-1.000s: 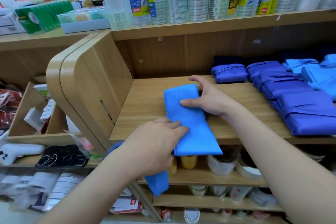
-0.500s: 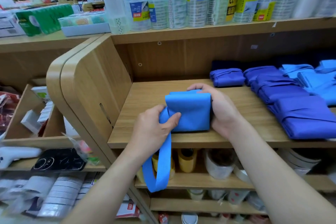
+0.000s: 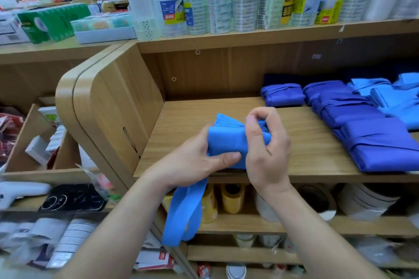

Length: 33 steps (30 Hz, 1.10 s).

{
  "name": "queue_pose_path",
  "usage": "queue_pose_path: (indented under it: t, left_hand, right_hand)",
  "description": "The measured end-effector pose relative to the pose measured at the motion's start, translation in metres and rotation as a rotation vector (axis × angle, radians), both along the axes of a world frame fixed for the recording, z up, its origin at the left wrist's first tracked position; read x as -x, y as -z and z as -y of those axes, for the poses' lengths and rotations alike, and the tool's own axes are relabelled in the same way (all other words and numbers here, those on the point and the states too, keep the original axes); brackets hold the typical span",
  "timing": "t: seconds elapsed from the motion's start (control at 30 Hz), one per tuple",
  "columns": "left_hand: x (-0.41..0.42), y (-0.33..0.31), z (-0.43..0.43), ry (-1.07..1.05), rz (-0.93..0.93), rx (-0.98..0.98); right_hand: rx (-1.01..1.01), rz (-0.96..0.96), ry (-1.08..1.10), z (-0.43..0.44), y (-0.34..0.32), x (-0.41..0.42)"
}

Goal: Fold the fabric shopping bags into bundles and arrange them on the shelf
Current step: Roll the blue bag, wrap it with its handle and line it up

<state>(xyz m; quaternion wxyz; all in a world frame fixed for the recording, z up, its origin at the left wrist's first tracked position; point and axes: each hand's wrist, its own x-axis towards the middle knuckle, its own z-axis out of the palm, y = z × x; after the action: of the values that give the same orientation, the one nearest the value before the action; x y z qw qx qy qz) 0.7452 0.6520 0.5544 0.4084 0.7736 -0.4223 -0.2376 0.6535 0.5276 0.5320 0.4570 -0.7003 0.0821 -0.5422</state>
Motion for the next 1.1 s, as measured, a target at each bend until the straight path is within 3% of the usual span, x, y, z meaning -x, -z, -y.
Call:
queue_pose_path:
  t: [0.1, 0.23, 0.4, 0.5, 0.7, 0.8, 1.0, 1.1]
  left_hand:
    - [0.010, 0.003, 0.005, -0.021, -0.001, 0.109]
    - [0.021, 0.011, 0.012, -0.165, 0.133, 0.193]
    - [0.024, 0.009, 0.009, -0.122, 0.282, 0.221]
    - [0.029, 0.008, 0.012, -0.089, 0.342, 0.199]
    - [0.011, -0.011, -0.012, 0.062, -0.083, -0.043]
    - [0.000, -0.021, -0.035, 0.034, -0.351, -0.044]
    - [-0.013, -0.014, -0.053, -0.349, -0.365, 0.428]
    - [-0.016, -0.007, -0.058, -0.414, -0.297, 0.457]
  right_hand:
    - [-0.143, 0.002, 0.057, 0.001, -0.004, 0.001]
    - [-0.141, -0.272, -0.044, 0.015, -0.007, 0.002]
    - [0.465, -0.801, -0.233, 0.048, -0.046, 0.021]
    - [0.692, -0.956, -0.281, 0.047, -0.064, 0.022]
    - [0.735, -0.853, -0.342, 0.060, -0.067, 0.030]
    - [0.709, -0.812, -0.291, 0.069, -0.069, 0.040]
    - [0.893, -0.845, -0.063, 0.080, -0.063, 0.051]
    - [0.877, -0.837, -0.060, 0.084, -0.057, 0.055]
